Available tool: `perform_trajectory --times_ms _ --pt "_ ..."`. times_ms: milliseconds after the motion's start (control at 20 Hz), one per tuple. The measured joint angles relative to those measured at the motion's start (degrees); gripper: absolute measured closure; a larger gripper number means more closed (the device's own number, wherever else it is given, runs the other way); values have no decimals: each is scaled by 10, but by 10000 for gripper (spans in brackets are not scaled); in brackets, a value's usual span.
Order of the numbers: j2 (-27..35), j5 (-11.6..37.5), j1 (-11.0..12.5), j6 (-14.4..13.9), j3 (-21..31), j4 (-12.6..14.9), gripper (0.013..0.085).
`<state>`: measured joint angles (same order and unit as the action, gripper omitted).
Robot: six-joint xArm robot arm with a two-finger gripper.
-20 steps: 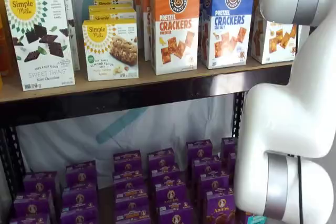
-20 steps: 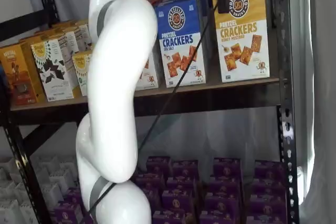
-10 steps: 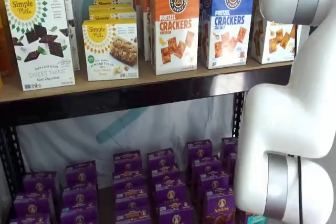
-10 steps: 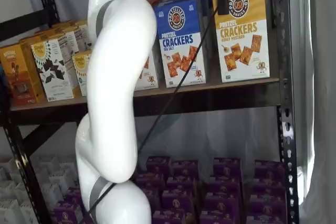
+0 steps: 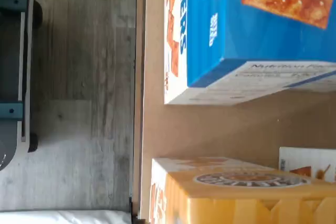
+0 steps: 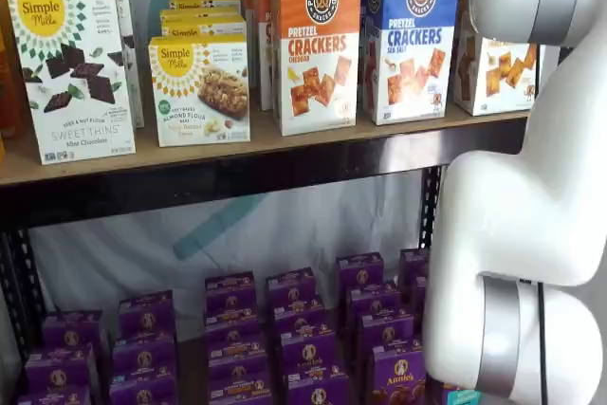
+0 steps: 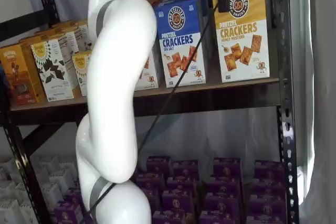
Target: Retrieve the yellow and white box located on the top shelf, the sixth one from the left
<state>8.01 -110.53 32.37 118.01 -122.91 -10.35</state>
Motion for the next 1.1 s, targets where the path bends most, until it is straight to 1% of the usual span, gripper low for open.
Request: perform_trajectory --times_ms 50,100,200,750,850,900,950,1100 --pt "0 -1 0 0 -1 0 170" --pt "1 -2 0 0 -2 0 170" --pt "1 -3 0 0 -4 1 250" --pt "3 -7 0 0 -11 1 250" --pt "3 -7 0 0 -10 2 330" --pt "2 -6 -1 0 -9 2 330" --pt "2 -6 -1 -1 -8 3 370" --pt "0 -5 -2 -1 -5 3 370"
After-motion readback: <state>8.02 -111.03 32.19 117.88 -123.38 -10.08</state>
